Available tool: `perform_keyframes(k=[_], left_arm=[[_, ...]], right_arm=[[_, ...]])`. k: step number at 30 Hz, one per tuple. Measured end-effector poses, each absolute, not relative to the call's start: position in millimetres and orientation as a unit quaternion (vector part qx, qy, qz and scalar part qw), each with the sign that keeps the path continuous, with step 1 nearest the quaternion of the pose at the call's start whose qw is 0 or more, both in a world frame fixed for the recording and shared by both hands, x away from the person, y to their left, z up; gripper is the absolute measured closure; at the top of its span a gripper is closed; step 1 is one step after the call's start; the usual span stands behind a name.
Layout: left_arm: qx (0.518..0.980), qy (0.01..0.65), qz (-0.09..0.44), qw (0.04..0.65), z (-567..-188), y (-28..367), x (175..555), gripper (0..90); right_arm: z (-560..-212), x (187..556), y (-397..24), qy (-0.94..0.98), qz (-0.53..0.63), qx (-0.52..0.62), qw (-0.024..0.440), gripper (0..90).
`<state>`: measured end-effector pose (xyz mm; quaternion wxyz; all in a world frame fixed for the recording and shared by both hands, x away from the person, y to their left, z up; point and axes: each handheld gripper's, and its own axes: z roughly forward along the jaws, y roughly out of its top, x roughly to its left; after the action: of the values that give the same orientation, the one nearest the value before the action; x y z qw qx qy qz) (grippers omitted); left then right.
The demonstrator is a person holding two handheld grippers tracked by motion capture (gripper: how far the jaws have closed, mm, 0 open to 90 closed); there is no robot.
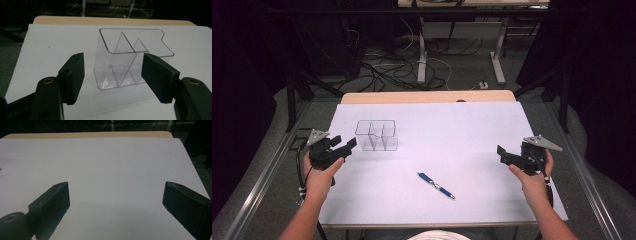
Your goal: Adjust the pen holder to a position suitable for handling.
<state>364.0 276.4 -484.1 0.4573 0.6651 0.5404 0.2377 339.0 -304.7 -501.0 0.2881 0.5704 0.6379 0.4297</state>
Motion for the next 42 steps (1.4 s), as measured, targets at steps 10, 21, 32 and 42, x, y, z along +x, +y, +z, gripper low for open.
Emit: perform_keyframes(k=[10, 21, 32, 42], left_arm=[[0.642, 0.562, 0.24, 0.463, -464, 279, 383, 42.7], [0.63, 0.61, 0.202, 0.436, -477, 280, 406, 51.4], [0.6, 0.655, 0.155, 0.431, -490, 286, 424, 73.0], [0.609, 0.662, 0.13, 0.417, -501, 286, 435, 85.5]], right_arm=[[-502, 338, -305, 0.642, 0.426, 0.57, 0.285, 9.0], [-505, 339, -305, 0.642, 0.423, 0.574, 0.283, 9.8], [-507, 340, -308, 0.642, 0.425, 0.575, 0.277, 10.4], [-509, 341, -308, 0.646, 0.423, 0.573, 0.274, 10.8]])
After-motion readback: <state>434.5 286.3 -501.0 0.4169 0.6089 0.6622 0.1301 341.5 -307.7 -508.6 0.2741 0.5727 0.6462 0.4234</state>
